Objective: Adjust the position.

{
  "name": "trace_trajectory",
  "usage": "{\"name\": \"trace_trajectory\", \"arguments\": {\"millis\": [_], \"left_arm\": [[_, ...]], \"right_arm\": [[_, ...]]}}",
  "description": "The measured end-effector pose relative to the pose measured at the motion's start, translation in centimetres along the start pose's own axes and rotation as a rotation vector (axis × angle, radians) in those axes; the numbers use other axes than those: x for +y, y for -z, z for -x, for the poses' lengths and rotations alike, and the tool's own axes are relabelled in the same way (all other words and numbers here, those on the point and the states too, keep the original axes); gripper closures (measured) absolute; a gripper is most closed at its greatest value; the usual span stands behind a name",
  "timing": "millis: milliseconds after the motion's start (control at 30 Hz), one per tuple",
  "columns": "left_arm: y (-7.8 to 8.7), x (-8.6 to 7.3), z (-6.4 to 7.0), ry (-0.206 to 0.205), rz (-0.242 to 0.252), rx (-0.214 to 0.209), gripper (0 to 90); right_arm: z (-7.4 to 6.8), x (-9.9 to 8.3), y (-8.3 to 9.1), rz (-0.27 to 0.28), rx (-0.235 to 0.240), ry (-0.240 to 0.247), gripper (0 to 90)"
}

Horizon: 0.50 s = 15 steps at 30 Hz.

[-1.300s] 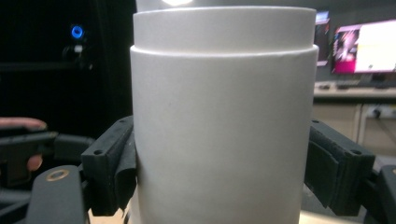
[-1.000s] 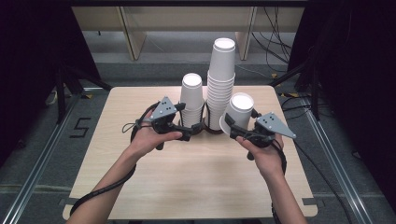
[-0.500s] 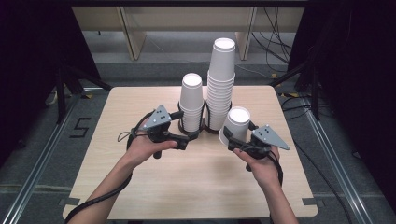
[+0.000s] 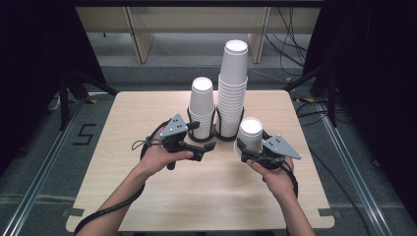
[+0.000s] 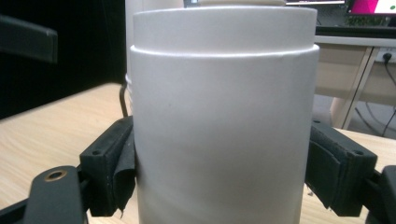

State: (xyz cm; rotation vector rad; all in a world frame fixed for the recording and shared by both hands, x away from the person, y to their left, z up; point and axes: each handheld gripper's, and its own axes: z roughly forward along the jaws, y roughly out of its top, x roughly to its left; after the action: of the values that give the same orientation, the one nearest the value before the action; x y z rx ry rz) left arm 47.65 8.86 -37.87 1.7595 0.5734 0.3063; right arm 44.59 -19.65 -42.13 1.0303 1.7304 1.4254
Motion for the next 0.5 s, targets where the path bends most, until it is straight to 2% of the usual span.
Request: {"name": "trace_trajectory", "arguments": {"millis": [67, 133, 167, 233, 267, 300, 333, 367, 500], "left_arm": [[-0.1, -0.1, 0.2, 0.054, -0.014, -0.042, 10.4], [-0.2, 0.0, 0.5, 0.032, -0.016, -0.040, 10.2], [-0.2, 0.0, 0.6, 0.021, -0.021, -0.039, 10.2], [-0.3, 0.2, 0.8, 0.023, -0.024, -0.049, 10.1], [-0.5, 0.2, 0.9, 0.016, -0.027, -0.047, 10.1], [-0.7, 0.2, 1.0, 0.013, -0.026, -0.048, 10.2], [-0.8, 0.2, 1.2, 0.010, -0.036, -0.044, 10.2], [-1.0, 0.0, 1.4, 0.012, -0.045, -0.050, 10.3], [-2.3, -0.6, 2.0, 0.000, -0.090, -0.069, 9.9]], "right_arm": [[-0.1, -0.3, -0.3, -0.008, 0.018, 0.038, 19.8], [-0.3, -0.5, -0.2, -0.034, -0.005, 0.103, 19.8], [-0.5, -0.7, -0.2, -0.037, -0.010, 0.120, 19.8], [-0.8, -0.9, -0.3, -0.047, -0.015, 0.174, 19.7], [-0.9, -1.0, -0.3, -0.055, -0.015, 0.224, 19.8], [-1.2, -1.1, -0.2, -0.063, -0.032, 0.306, 19.7], [-1.2, -1.1, -0.2, -0.063, -0.032, 0.306, 19.7], [-1.5, -1.2, -0.1, -0.071, -0.039, 0.335, 19.7], [-2.3, -1.8, -0.2, -0.114, -0.076, 0.538, 19.6]]}}
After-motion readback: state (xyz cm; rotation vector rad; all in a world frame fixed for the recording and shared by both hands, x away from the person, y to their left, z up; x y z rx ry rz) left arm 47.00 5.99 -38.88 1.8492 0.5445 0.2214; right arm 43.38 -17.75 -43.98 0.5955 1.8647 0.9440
